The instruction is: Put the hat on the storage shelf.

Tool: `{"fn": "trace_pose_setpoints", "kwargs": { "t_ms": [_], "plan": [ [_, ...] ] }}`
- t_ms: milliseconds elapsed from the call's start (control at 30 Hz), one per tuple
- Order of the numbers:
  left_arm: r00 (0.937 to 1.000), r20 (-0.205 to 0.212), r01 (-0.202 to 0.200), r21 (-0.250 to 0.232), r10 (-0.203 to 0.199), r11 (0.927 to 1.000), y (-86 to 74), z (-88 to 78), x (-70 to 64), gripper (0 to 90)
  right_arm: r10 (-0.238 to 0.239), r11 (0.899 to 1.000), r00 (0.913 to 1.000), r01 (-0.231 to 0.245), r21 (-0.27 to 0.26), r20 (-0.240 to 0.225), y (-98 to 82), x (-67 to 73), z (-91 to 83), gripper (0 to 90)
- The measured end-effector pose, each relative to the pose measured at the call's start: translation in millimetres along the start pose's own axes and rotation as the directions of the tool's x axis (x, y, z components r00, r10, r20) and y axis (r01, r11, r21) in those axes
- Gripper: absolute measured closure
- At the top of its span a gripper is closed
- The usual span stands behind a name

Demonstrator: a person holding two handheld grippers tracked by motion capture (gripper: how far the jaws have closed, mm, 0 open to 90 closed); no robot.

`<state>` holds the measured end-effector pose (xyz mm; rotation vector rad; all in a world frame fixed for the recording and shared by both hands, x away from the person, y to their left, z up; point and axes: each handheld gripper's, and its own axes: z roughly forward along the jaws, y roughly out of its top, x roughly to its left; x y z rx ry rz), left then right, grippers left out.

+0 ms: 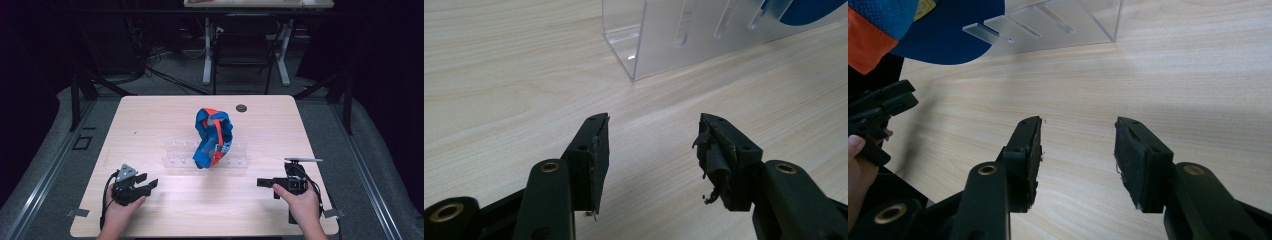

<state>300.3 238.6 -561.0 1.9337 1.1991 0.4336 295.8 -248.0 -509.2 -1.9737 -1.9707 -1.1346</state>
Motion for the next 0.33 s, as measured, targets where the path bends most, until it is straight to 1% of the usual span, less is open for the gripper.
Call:
{"fn": "trace_pose_setpoints", "kwargs": {
  "t_ms": [100,133,167,200,267,300,333],
  "plan": [
    [1.0,0.0,0.002,-0.001,-0.002,1.0,-0.1,-0.7,0.3,47.1,0.001,1.0,1.0,-0.001,-0.007,-0.003,-3.8,-3.5,-3.4,50.9],
    [1.0,-0.002,0.009,-0.005,-0.009,1.0,-0.1,-0.5,0.3,47.0,-0.012,1.0,0.9999,0.012,-0.018,0.005,-5.4,-4.9,-4.2,50.8],
    [1.0,-0.003,0.007,-0.003,-0.007,1.0,-0.1,-0.5,0.9,47.0,-0.019,0.999,0.9997,0.019,-0.029,0.014,-6.8,-6.4,-5.6,50.9],
    [0.9999,-0.007,0.012,-0.008,-0.013,0.9999,-0.4,0.0,0.7,47.0,-0.02,0.998,0.9996,0.021,-0.053,0.02,-8.7,-8.5,-6.4,51.0],
    [0.9999,-0.006,0.011,-0.001,-0.011,0.9999,-0.3,0.2,1.0,47.0,-0.022,0.996,0.9991,0.025,-0.08,0.036,-12.6,-13.6,-8.4,52.2],
    [0.9999,-0.005,0.011,0.001,-0.011,0.9999,-0.3,0.3,0.9,46.9,-0.031,0.993,0.9985,0.036,-0.108,0.045,-15.2,-15.6,-8.0,52.6],
    [1.0,-0.005,0.008,0.002,-0.008,1.0,-0.3,0.4,0.6,47.0,-0.045,0.991,0.9969,0.053,-0.123,0.064,-17.8,-17.4,-8.5,53.7]
  ]
}}
